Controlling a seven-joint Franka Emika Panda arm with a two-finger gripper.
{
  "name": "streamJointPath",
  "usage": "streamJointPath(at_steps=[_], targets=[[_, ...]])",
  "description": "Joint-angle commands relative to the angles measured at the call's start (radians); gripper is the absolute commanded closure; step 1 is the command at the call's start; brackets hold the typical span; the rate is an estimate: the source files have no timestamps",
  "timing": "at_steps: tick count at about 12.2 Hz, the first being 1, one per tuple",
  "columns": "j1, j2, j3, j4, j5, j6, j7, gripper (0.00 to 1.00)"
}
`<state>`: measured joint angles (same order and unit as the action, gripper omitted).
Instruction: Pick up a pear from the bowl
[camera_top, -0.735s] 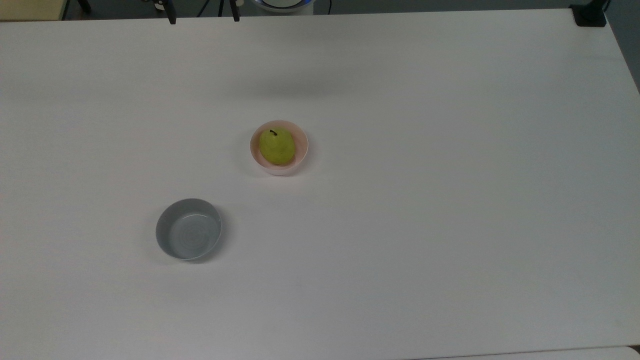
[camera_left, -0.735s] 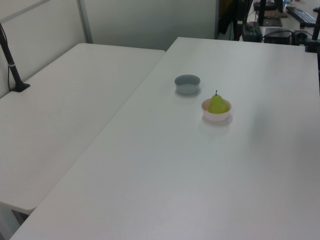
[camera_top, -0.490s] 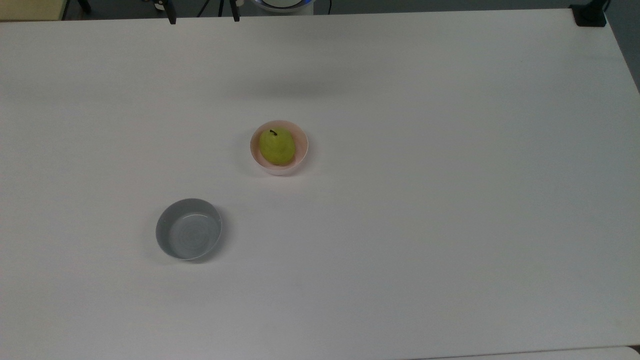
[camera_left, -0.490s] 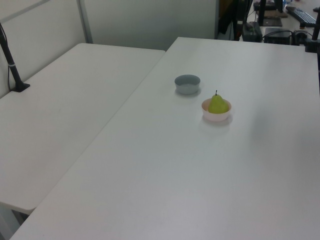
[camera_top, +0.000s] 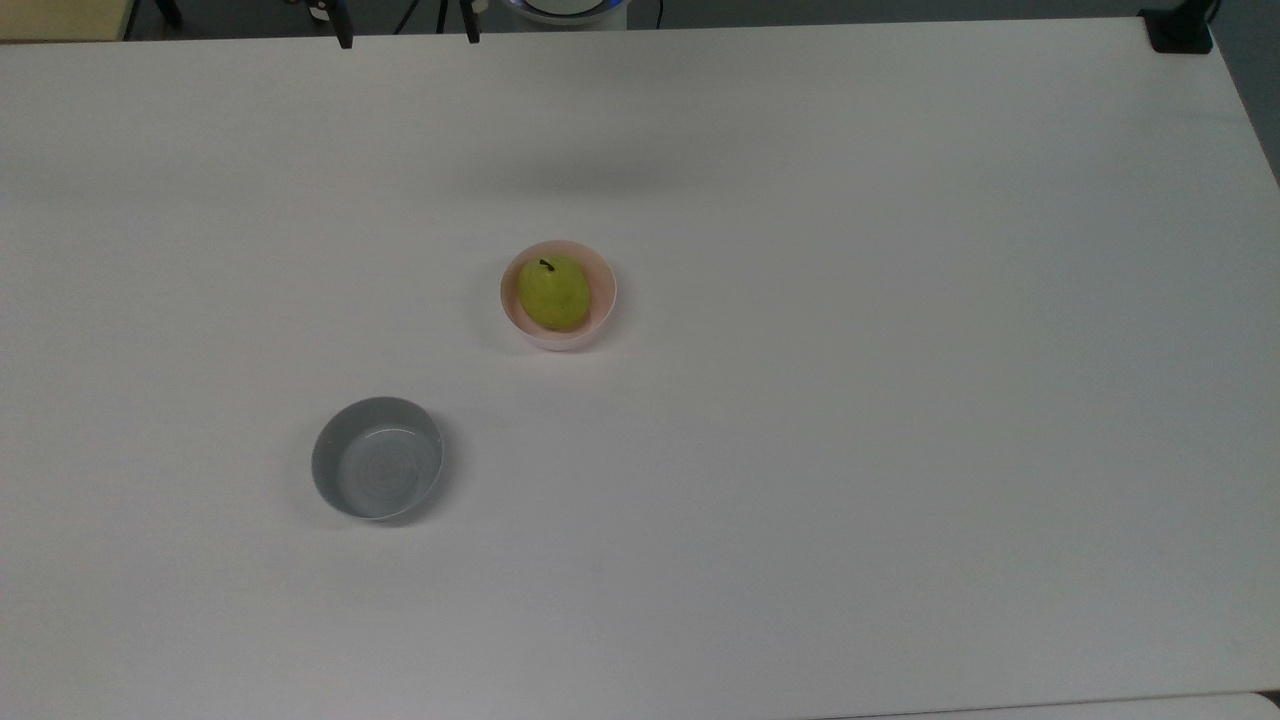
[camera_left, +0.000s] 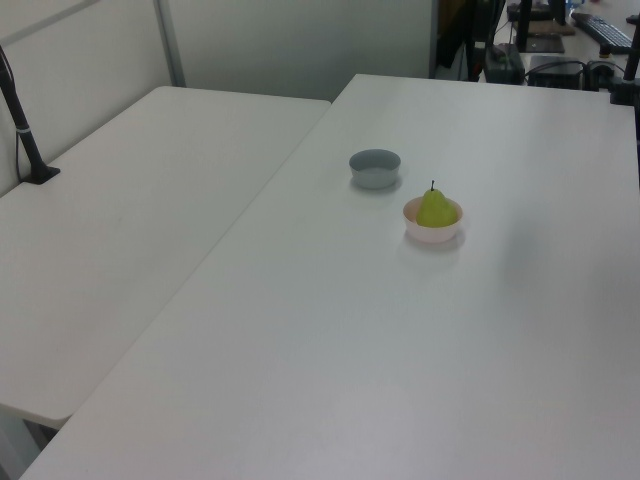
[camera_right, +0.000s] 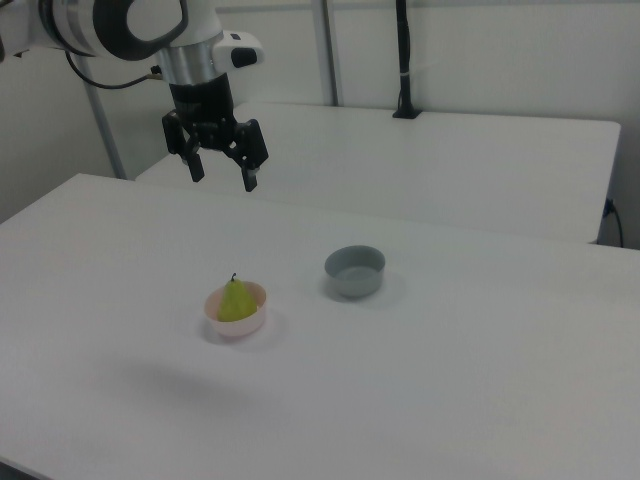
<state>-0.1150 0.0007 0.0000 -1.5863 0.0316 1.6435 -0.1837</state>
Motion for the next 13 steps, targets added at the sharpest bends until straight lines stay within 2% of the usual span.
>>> streamJointPath(at_steps=[1,2,4,6,7,9,11,13], targets=[[0.015,-0.013,-0.014,-0.024,0.013,0.029,-0.023,0.0],[0.015,-0.013,-0.014,-0.03,0.013,0.027,-0.048,0.0],[0.014,-0.015,-0.014,-0.046,0.013,0.016,-0.236,0.0],[0.014,-0.015,-0.002,-0.09,-0.007,0.025,-0.351,0.0],[0.017,-0.008,-0.002,-0.101,-0.042,0.03,-0.377,0.0],[0.018,-0.001,0.005,-0.118,-0.056,0.032,-0.387,0.0],[0.023,0.001,0.011,-0.177,-0.024,0.114,-0.369,0.0],[0.026,-0.001,0.012,-0.262,0.057,0.247,-0.352,0.0]])
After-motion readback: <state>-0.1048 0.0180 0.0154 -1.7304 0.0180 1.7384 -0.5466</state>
